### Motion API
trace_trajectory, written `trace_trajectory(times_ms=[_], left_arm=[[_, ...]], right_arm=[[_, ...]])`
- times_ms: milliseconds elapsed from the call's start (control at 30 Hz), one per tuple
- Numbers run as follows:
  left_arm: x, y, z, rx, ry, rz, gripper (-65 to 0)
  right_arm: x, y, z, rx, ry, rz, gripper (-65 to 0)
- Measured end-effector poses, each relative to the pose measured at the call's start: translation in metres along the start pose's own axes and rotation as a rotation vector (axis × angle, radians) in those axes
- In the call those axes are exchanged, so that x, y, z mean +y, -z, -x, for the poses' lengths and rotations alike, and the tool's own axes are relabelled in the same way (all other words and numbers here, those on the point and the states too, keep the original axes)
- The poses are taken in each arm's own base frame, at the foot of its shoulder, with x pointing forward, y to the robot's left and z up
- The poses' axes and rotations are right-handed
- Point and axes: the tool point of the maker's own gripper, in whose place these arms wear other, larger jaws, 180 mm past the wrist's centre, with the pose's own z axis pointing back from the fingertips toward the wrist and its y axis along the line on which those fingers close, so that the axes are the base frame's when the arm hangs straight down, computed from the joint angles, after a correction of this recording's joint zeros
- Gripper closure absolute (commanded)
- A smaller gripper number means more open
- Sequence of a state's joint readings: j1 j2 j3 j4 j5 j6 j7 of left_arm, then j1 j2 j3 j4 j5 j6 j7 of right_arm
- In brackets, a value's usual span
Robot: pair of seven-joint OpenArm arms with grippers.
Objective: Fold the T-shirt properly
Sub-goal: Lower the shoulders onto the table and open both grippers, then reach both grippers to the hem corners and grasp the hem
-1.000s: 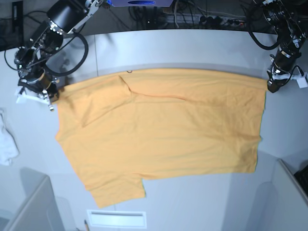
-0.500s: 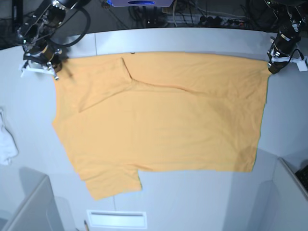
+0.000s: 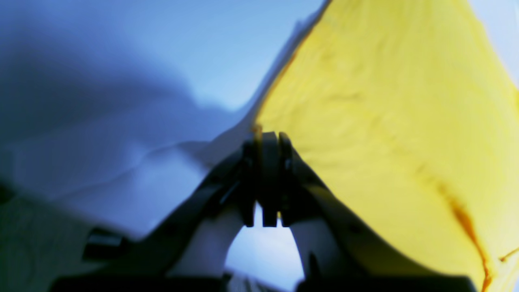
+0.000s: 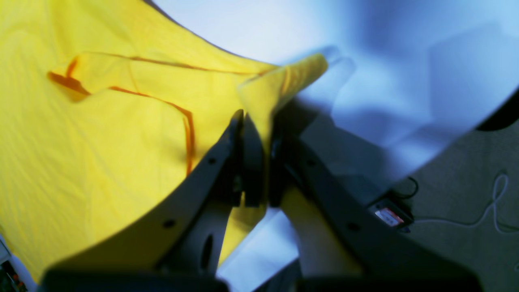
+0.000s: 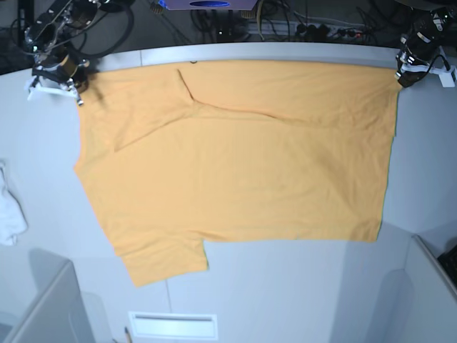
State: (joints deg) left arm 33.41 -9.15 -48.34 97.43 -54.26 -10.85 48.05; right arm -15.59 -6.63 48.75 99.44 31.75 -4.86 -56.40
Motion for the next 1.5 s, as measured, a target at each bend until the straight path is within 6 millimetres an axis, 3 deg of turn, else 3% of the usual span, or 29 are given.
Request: trace_trajectory(times_ms=[700,800,867,933,1033,1167,1233,1333,1400,1500], left_arm=[[0.005,-0.004,0.01,0.028,-0.001,-0.009,0.0],[0.005,-0.004,0.008,0.024,-0.002,-0.009,0.0],[0.007,-0.004,0.008,0.024,-0.005,-0.014,-9.5],[0.008,-0.004,0.008,0.025,-0.003,-0.019,-22.2],[0.01,-0.007,0.006,0.017,-0.006,-0.025,-35.1],[0.021,-0.023,-0.023,-0.079,-0.007,-0.061,-43.4],[0.022,-0.028,-0.036,-0.115,-0.007,-0.067,-43.6],[0.01,-0.027,-0.064,-0.2,-0.002,-0.044,-43.4],[-0.006,-0.023,-0.079,-0.228,0.02,-0.004,-43.4],[-0.034,-0.011,-0.104,-0.267,0.065,0.059,-43.3]], right_arm=[[-0.009,-0.004,0.005,0.042,-0.017,0.024,0.0],[-0.006,-0.004,0.003,0.037,-0.015,0.009,-22.2],[-0.003,-0.004,0.0,0.029,-0.021,0.002,-31.2],[-0.003,-0.008,-0.003,0.018,-0.031,0.012,-30.0],[-0.014,-0.027,-0.021,-0.063,-0.007,0.04,-29.4],[-0.011,-0.039,-0.042,-0.131,-0.02,0.036,-29.4],[-0.004,-0.038,-0.048,-0.136,-0.024,0.022,-29.3],[0.014,-0.041,-0.077,-0.2,-0.054,-0.01,-29.3],[0.033,-0.041,-0.094,-0.237,-0.079,-0.04,-29.3],[0.08,-0.022,-0.104,-0.199,-0.17,-0.131,-29.3]])
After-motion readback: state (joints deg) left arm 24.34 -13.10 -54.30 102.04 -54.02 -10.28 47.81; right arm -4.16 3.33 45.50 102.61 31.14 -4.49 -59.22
